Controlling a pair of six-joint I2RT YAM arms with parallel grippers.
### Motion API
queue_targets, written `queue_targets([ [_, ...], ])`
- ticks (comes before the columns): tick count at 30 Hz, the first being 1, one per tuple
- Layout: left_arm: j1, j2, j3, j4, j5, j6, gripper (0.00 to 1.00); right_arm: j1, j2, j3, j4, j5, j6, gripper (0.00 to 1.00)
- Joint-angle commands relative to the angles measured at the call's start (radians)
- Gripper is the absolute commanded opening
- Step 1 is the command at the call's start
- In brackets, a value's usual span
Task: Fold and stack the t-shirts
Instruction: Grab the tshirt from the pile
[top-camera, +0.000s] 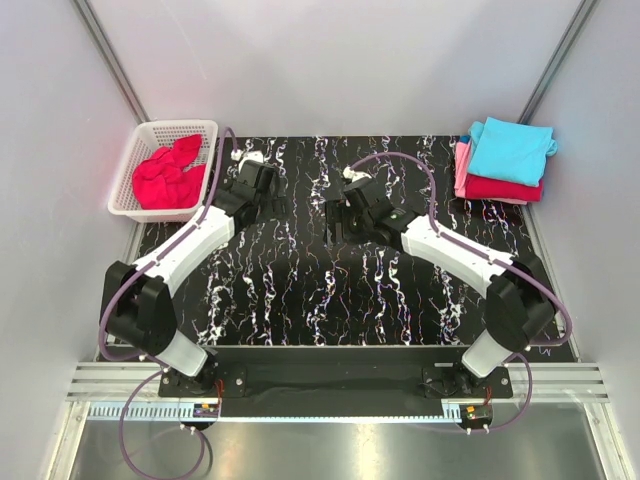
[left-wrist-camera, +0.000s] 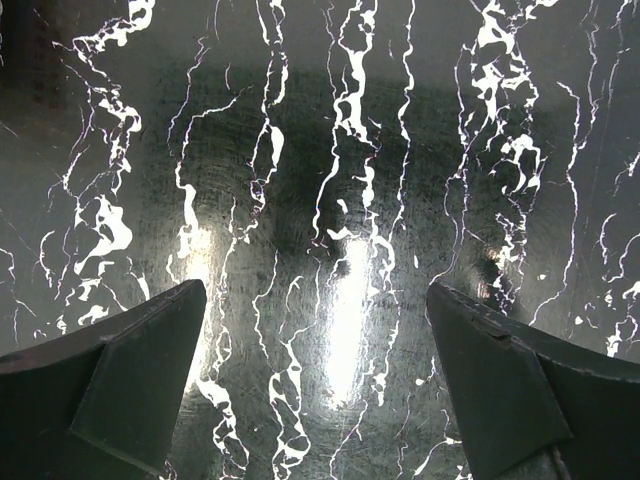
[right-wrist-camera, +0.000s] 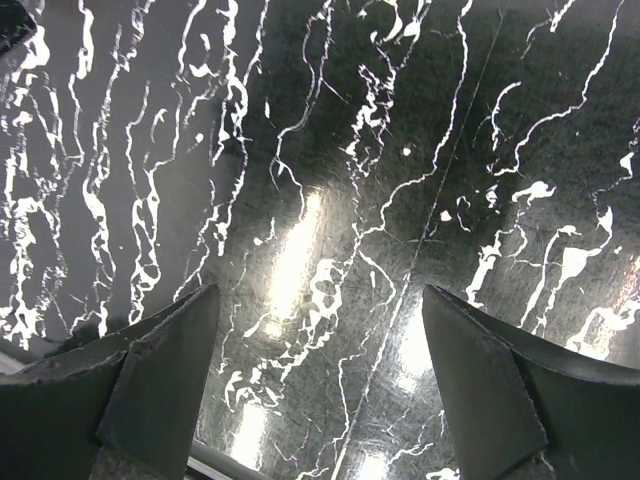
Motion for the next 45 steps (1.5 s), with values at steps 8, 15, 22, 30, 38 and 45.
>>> queue_targets([
  [8,0.009,-0.036,0.089,0.022,-0.112,0.001,0.99,0.024,0.035,0.089,0.031,0.002,0.024,0.89],
  [15,0.193,0.053,0.179,0.008,-0.192,-0.082,0.86,0.025,0.075,0.113,0.019,-0.024,0.010,0.90],
  [22,0.492,0.288,0.421,0.007,0.146,-0.131,0.65,0.025,0.169,0.178,0.014,-0.032,-0.025,0.91],
  [30,0.649,0.562,0.652,0.001,0.143,-0.107,0.57,0.025,0.290,0.267,0.003,-0.057,-0.066,0.92],
  [38,0.666,0.746,0.807,-0.005,0.051,-0.097,0.63,0.024,0.371,0.334,-0.001,-0.096,-0.102,0.94],
  [45,0.667,0.803,0.787,-0.013,-0.046,-0.192,0.59,0.022,0.390,0.345,-0.004,-0.093,-0.117,0.94],
])
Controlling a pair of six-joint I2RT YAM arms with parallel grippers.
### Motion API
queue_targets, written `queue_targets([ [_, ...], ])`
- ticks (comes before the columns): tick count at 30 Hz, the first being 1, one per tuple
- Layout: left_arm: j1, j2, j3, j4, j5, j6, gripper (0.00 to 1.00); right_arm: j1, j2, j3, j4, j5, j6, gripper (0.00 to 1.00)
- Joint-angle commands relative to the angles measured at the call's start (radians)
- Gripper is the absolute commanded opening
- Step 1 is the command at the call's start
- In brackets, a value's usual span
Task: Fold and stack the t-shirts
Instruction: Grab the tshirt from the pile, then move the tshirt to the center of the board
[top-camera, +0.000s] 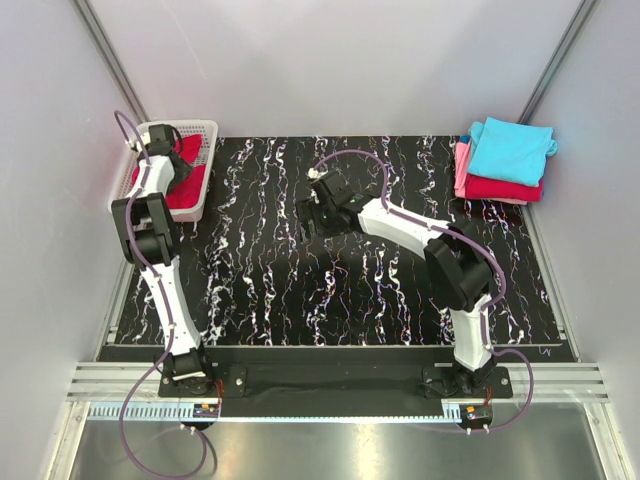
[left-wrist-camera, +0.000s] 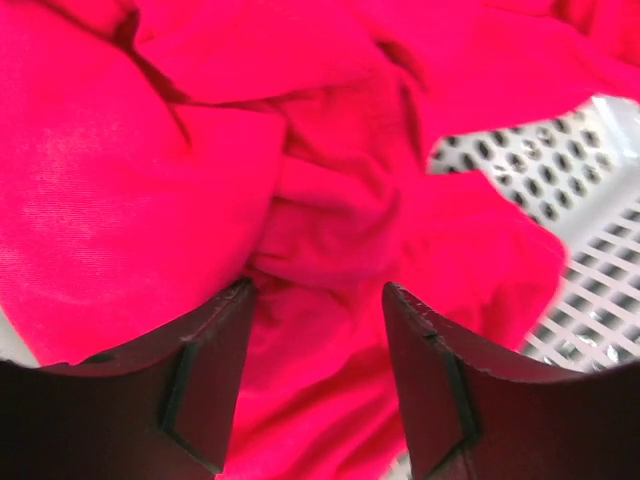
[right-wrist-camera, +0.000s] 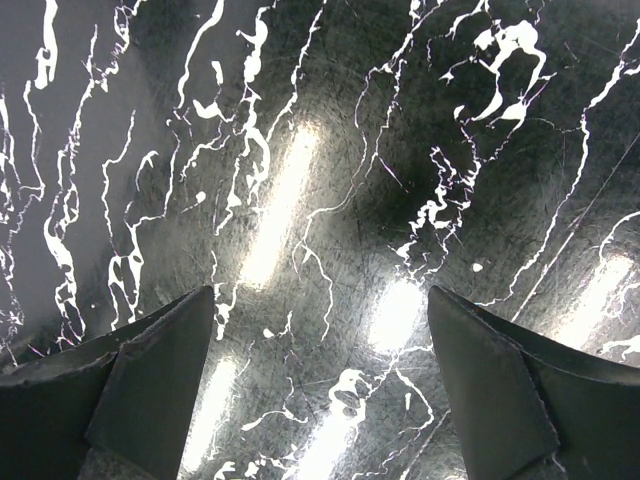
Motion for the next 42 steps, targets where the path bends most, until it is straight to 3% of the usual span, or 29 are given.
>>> queue_targets([
  [1,0.004,0.016,0.025,0.013,-0.086,-0.064,0.57,0.005,-0.001,0.036,0.000,-0.011,-0.030,0.94],
  [5,0.006,0.044,0.031,0.013,-0.057,-0.077,0.28,-0.006,-0.006,0.027,-0.006,-0.002,-0.034,0.95],
  [6,0.004,0.051,0.036,0.014,-0.037,-0.077,0.05,-0.006,-0.006,0.022,-0.009,-0.001,-0.036,0.95],
  [7,0.004,0.053,0.038,0.014,-0.025,-0.077,0.00,-0.007,-0.008,0.022,-0.011,-0.001,-0.036,0.95],
  [12,-0.009,-0.002,0.027,0.017,0.049,-0.077,0.00,-0.011,-0.012,0.028,-0.031,-0.001,-0.025,0.95],
  [25,-0.146,-0.570,-0.047,0.095,0.116,0.007,0.00,-0.015,-0.167,-0.050,-0.073,0.153,0.070,0.95],
  [27,-0.163,-0.651,-0.082,0.108,0.167,0.002,0.00,-0.015,-0.205,-0.067,-0.083,0.182,0.084,0.95],
  [31,-0.221,-0.740,-0.108,0.128,0.409,0.086,0.00,-0.020,-0.293,-0.125,-0.106,0.338,0.169,0.95],
  [35,-0.452,-0.838,-0.168,0.125,0.380,0.218,0.00,-0.026,-0.435,-0.180,-0.133,0.614,0.284,0.94],
  [37,-0.518,-0.839,-0.173,0.126,0.449,0.232,0.00,-0.029,-0.492,-0.220,-0.141,0.694,0.350,0.94],
  [39,-0.636,-0.806,-0.099,0.050,0.540,0.326,0.00,-0.030,-0.590,-0.266,-0.147,0.787,0.387,0.94],
  [42,-0.822,-0.727,0.046,-0.087,0.439,0.462,0.00,-0.030,-0.731,-0.342,-0.149,0.890,0.435,0.93],
])
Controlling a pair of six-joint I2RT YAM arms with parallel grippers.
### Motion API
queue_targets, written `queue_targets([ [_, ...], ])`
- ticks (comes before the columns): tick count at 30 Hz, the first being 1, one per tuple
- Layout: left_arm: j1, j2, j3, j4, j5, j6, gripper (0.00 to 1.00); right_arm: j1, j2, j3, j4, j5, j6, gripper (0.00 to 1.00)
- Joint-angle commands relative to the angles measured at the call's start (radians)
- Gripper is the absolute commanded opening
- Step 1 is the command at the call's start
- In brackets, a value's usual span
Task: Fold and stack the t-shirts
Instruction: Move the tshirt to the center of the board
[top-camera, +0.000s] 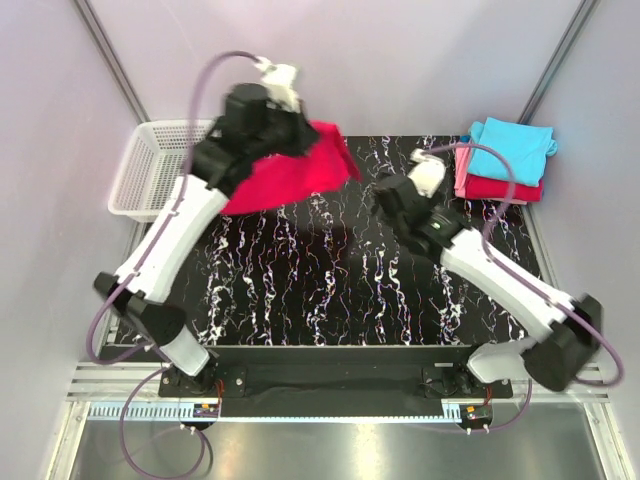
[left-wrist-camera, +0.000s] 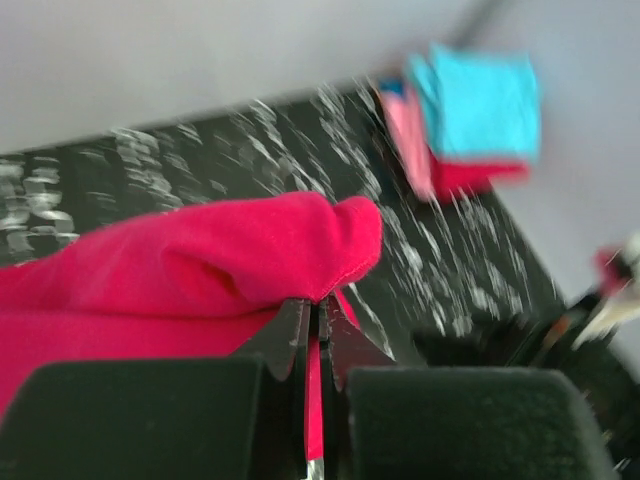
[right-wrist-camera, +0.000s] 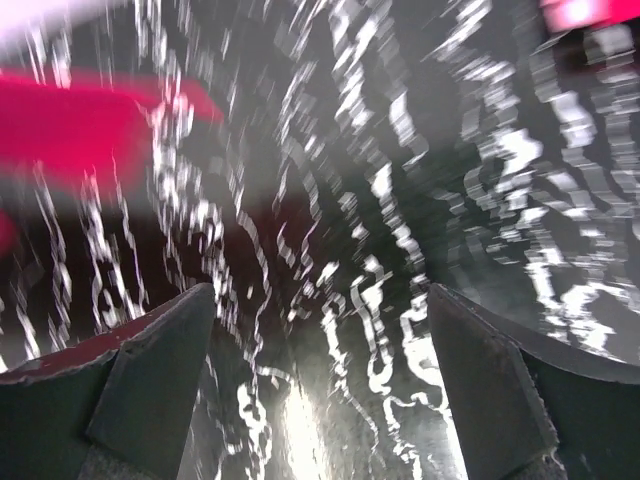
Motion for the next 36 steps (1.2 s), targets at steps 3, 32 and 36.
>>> queue_targets([
  [3,-0.264,0.044,0.210,-0.109,-0.009,0.263,0.00,-0.004,-0.260,-0.120,-0.016,0.276,0.143,0.92],
  [32,-0.289,-0.295,-0.323,-0.015,-0.550,-0.066,0.99,-0.004,-0.245,-0.158,-0.004,0.152,0.039,0.98],
  [36,-0.289,-0.281,-0.431,-0.035,-0.313,-0.149,0.99,-0.004,-0.289,-0.236,-0.025,0.048,0.040,1.00],
])
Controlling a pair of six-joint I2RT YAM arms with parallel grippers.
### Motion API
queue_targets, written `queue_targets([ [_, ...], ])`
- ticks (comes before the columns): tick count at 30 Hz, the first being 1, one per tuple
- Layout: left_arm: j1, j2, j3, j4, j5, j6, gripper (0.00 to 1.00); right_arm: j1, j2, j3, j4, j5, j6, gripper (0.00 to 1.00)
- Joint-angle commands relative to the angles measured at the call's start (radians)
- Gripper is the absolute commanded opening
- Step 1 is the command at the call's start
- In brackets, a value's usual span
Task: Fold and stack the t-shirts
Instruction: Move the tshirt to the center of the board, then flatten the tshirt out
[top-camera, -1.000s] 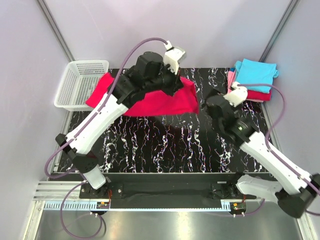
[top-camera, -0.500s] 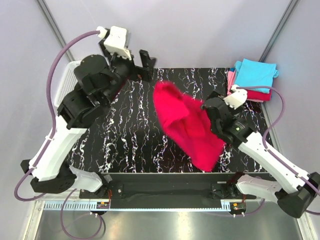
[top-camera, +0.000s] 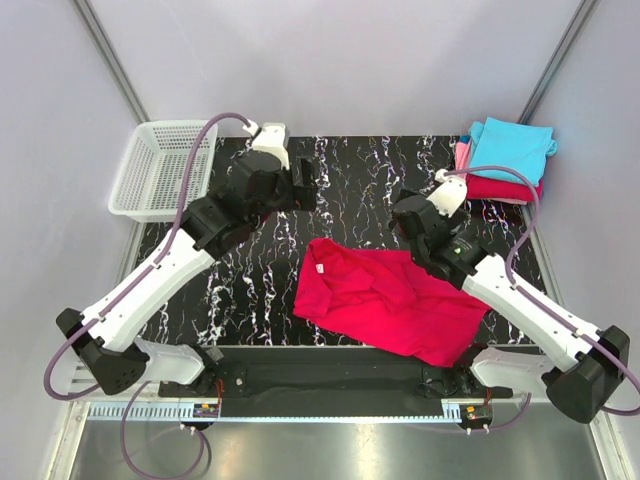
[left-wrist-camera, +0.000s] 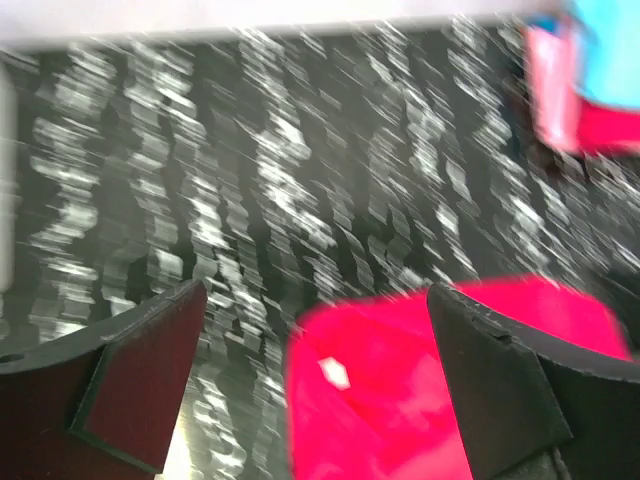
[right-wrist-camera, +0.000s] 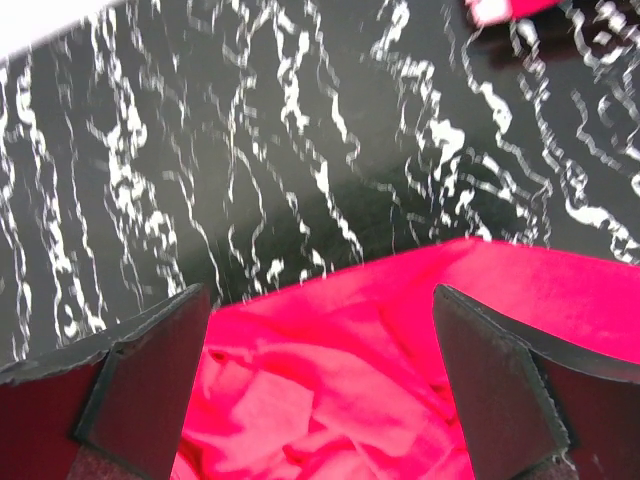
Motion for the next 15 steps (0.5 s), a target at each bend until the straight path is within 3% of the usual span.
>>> queue_targets([
  [1,-0.002,-0.024,-0.087,0.017,0.264,-0.149,0.99,-0.002,-0.057,-0.062,-0.009,-0.095,0.000,1.00],
  [5,-0.002,0.028,-0.207,0.049,0.357,-0.201,0.99,-0.003,-0.096,-0.125,-0.008,-0.126,-0.005,1.00],
  [9,-0.002,0.093,-0.226,0.091,0.411,-0.217,0.99,-0.003,-0.070,-0.132,-0.009,-0.185,-0.042,0.99],
  [12,-0.002,0.128,-0.239,0.138,0.474,-0.217,0.99,-0.003,-0.093,-0.175,0.012,-0.219,-0.003,0.88],
  [15,-0.002,0.176,-0.249,0.169,0.500,-0.215,0.99,-0.005,-0.109,-0.214,0.029,-0.232,0.000,0.70],
])
